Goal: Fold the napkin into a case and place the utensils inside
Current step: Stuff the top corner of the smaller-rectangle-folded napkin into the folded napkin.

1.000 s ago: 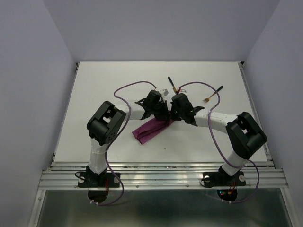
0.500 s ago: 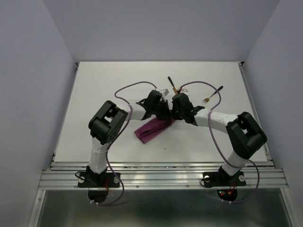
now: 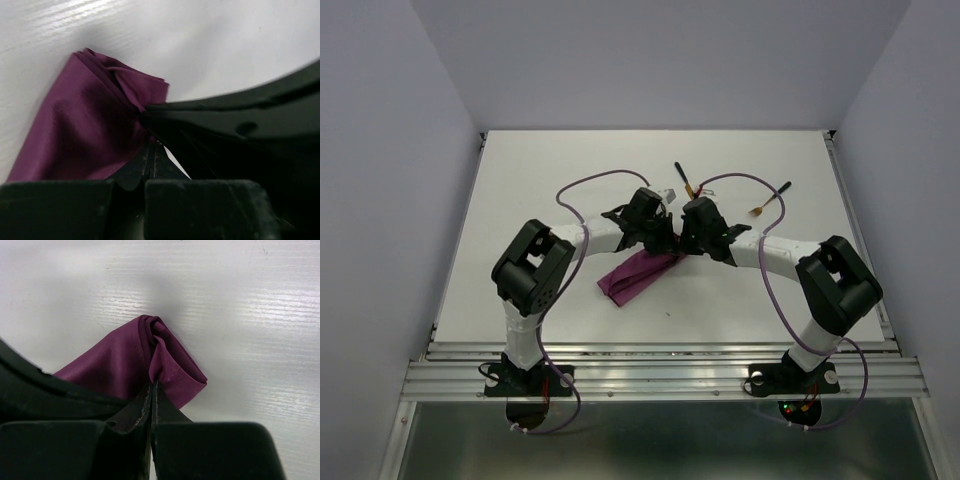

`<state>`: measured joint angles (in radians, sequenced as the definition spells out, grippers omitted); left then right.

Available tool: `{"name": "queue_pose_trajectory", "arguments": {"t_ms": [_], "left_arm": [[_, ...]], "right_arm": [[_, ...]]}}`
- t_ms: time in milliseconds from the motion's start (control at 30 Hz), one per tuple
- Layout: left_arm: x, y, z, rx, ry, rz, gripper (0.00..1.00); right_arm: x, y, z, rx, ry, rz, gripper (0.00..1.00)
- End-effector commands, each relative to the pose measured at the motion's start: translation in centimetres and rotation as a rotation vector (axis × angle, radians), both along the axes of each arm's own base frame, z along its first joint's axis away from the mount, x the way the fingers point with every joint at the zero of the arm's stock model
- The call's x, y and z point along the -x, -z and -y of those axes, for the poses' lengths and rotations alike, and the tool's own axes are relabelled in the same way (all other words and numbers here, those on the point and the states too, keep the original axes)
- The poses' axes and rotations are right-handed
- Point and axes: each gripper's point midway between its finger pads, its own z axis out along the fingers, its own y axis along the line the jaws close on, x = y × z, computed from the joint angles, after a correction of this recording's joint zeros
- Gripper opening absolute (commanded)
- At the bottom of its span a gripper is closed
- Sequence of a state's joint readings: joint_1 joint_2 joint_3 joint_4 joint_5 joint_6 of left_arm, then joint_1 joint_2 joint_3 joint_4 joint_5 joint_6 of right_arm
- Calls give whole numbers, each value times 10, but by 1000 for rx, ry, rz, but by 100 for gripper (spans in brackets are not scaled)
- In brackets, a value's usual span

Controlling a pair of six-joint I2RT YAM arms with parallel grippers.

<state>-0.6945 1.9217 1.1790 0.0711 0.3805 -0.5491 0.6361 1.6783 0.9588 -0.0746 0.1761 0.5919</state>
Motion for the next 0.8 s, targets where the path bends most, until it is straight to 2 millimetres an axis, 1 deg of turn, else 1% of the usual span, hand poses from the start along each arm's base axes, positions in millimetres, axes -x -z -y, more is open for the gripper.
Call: {"name": "queue_pose_trajectory", "arguments": {"t_ms": [0, 67, 100, 133, 200, 233, 267, 300, 367, 400, 467, 500, 567, 667, 767], "left_arm": [[7, -51, 7, 54, 61, 86, 0], [6, -49, -1, 39, 54, 88, 0], [3, -46, -9, 26, 33, 89, 0], [0, -45, -13, 22, 18, 93, 0], [-10, -43, -21, 18, -21, 113, 0], [-14, -38, -27, 12, -43, 107, 0], [-18, -37, -28, 9, -54, 114, 0], [-24, -31, -30, -7, -70, 118, 0], [-28, -27, -28, -14, -74, 121, 0], [-28, -17, -27, -24, -72, 107, 0], [-33, -14, -24, -25, -72, 105, 0], [-33, -6, -24, -35, -74, 93, 0], [-35, -1, -22, -37, -75, 89, 0], [-33, 14, -19, -39, -56, 57, 0], [-29, 18, -16, -36, -41, 46, 0]], "right_arm": [[-13, -18, -14, -51, 0, 57, 1], [-13, -18, -13, -51, 0, 57, 1], [-12, -18, -13, -50, 0, 56, 1], [-12, -18, -13, -49, -1, 57, 1], [-12, -18, -13, -48, -2, 57, 1], [-12, -18, -13, -48, -4, 57, 1], [-13, -18, -13, -46, -5, 59, 1], [-13, -19, -14, -46, -7, 61, 1], [-14, -20, -14, -46, -8, 62, 1], [-14, -20, -14, -46, -10, 62, 1], [-14, -21, -15, -49, -12, 64, 1], [-14, -21, -15, -47, -11, 63, 1], [-14, -22, -15, -47, -10, 63, 1], [-14, -23, -15, -50, -13, 64, 1], [-15, -23, -16, -51, -12, 64, 1]]}}
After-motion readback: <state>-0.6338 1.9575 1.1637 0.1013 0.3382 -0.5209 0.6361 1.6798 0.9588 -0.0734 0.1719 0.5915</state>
